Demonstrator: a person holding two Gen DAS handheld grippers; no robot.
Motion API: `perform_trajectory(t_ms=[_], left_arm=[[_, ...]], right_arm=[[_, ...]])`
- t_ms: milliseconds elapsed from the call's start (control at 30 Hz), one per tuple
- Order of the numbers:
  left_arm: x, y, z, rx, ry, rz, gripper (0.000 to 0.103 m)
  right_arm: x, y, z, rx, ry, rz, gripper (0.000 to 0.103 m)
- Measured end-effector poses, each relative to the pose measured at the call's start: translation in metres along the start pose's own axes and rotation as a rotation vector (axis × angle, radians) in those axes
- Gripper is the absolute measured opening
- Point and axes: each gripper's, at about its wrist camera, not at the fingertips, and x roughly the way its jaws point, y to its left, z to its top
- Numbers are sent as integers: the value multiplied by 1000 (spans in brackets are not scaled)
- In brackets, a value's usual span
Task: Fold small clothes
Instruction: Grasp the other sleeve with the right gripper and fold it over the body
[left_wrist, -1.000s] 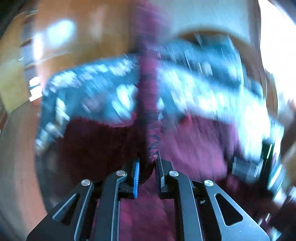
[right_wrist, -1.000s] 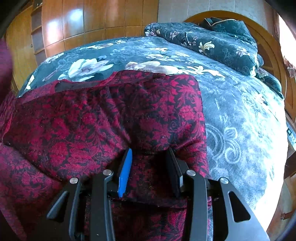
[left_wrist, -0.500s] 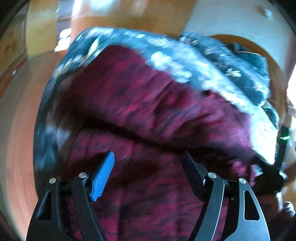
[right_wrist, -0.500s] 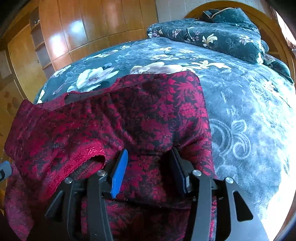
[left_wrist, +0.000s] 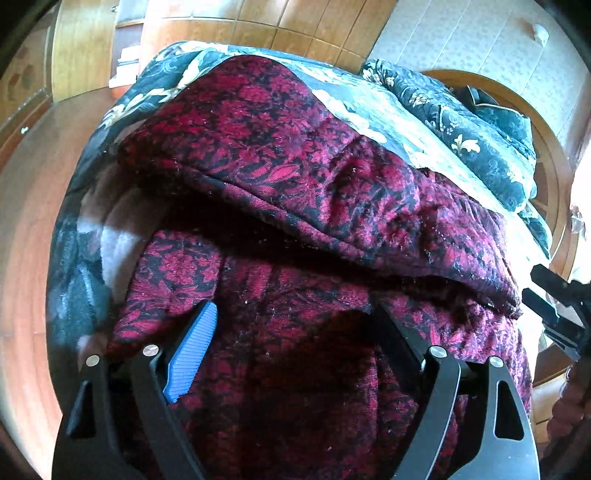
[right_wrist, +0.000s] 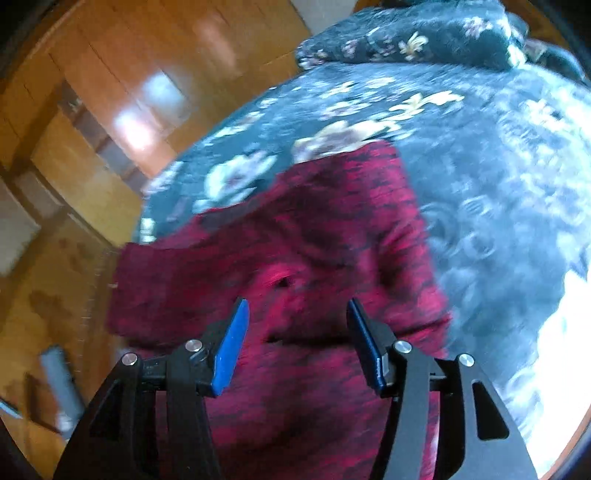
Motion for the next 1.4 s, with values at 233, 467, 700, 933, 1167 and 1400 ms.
perform_trajectory(t_ms=[233, 467, 700, 933, 1167, 1400], left_arm=[[3, -1, 1, 3, 0, -12, 89], [5, -4, 1, 8, 0, -23, 92], [5, -5, 1, 8, 0, -24, 92], [2, -4, 4, -3, 12, -37, 92], [-31, 50, 41, -236, -26, -197, 90], [-2, 108, 75, -591, 4, -405, 47]], right_arm=[[38, 27, 0, 21, 97, 21, 55], [58, 35, 1, -14, 131, -37, 29], [21, 59, 22, -161, 17, -72, 9], [19, 31, 54, -110, -22, -152, 9], [39, 4, 45, -31, 32, -174, 9], [43, 2, 42, -34, 40, -179, 9]])
